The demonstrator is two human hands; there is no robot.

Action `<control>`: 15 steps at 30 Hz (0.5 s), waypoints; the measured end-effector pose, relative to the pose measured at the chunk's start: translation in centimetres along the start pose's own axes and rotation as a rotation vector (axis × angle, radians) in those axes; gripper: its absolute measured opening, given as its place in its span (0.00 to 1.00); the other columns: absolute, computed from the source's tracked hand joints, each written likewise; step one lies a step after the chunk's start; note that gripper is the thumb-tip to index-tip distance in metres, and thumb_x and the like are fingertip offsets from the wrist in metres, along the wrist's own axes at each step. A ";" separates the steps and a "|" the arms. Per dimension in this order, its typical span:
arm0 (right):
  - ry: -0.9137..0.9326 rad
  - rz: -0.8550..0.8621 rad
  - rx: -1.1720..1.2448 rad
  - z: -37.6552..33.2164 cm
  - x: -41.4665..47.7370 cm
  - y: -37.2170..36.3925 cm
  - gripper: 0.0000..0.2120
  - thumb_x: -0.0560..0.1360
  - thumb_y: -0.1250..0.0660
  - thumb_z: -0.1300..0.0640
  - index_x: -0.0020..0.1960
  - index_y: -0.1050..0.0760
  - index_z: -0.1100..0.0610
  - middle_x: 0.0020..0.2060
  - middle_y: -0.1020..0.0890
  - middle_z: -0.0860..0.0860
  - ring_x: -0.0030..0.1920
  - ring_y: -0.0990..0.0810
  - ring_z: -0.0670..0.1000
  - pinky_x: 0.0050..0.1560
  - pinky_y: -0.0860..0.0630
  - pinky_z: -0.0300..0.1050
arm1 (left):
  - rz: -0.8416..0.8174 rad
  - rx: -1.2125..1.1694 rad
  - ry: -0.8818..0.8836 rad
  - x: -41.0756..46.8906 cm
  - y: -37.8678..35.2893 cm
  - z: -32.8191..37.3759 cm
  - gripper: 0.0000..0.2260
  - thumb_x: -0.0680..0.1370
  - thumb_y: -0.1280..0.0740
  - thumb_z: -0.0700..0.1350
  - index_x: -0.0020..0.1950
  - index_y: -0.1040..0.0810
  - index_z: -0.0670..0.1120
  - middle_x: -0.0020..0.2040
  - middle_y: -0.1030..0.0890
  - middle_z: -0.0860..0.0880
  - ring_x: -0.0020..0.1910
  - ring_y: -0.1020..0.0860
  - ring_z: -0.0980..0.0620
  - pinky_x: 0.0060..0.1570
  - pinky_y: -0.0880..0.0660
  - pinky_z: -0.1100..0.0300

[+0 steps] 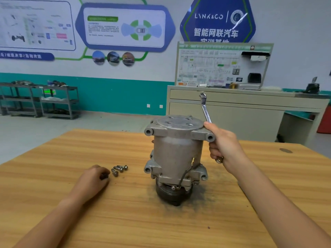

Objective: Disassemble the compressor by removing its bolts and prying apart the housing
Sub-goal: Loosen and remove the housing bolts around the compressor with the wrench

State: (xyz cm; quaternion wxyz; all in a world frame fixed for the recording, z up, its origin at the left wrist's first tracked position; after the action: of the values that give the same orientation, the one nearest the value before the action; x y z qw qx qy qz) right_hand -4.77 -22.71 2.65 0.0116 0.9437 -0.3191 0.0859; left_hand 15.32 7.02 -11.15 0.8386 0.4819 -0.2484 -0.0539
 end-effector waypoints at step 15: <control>-0.011 0.177 -0.126 5.6 -5.7 8.3 0.12 0.79 0.41 0.55 0.40 0.23 0.55 0.22 0.29 0.45 0.21 0.31 0.42 0.21 0.38 0.35 | 0.346 -0.938 -0.329 -3.7 5.7 18.6 0.16 0.74 0.45 0.54 0.60 0.28 0.57 0.62 0.30 0.66 0.59 0.35 0.77 0.60 0.35 0.67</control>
State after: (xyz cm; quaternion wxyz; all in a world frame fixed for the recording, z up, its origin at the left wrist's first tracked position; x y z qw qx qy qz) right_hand -13.34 -26.30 -4.05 0.0613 0.9096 -0.4063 0.0611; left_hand 2.57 -3.29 -0.07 0.9107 -0.0082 -0.4020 -0.0948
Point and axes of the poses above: each hand's wrist, its own x-axis towards the middle knuckle, its own y-axis out of the back of the hand, z = x × y, the point moved 4 cm from there along x, towards the middle knuckle
